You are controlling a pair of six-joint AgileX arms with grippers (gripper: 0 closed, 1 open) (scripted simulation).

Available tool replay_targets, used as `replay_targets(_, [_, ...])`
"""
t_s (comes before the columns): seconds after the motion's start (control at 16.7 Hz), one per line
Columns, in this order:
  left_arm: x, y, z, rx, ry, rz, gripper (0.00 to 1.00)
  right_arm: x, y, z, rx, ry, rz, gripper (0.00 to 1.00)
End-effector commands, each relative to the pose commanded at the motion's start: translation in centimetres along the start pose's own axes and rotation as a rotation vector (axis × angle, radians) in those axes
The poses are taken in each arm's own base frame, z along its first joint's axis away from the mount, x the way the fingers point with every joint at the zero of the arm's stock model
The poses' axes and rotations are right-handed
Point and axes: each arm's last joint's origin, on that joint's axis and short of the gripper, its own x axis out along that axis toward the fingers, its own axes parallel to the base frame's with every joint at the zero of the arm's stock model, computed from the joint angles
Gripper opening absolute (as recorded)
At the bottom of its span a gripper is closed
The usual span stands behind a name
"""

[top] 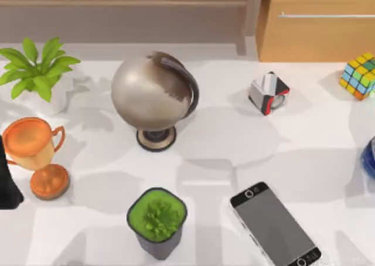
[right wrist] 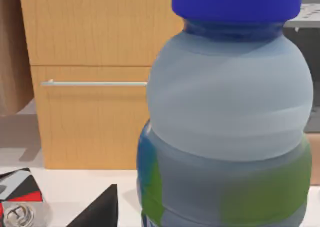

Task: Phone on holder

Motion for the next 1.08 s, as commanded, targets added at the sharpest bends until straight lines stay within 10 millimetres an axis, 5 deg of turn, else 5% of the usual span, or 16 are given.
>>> replay_targets(0.24, [0.0,0.0,0.0,0.000,0.000,0.000,1.00,0.0,0.4,0.6,0.014,0.025,0.033,1.00])
replay_targets(0.54, [0.0,0.0,0.0,0.000,0.000,0.000,1.00,0.7,3.0,4.6,0.070,0.244,0.243,1.00])
replay_targets(0.78, [0.0,0.0,0.0,0.000,0.000,0.000,1.00,3.4,7.1,6.8,0.024,0.615,0.395,1.00])
replay_targets(1.08, [0.0,0.0,0.0,0.000,0.000,0.000,1.00,7.4,13.9,5.5,-0.173,1.118,0.445,1.00])
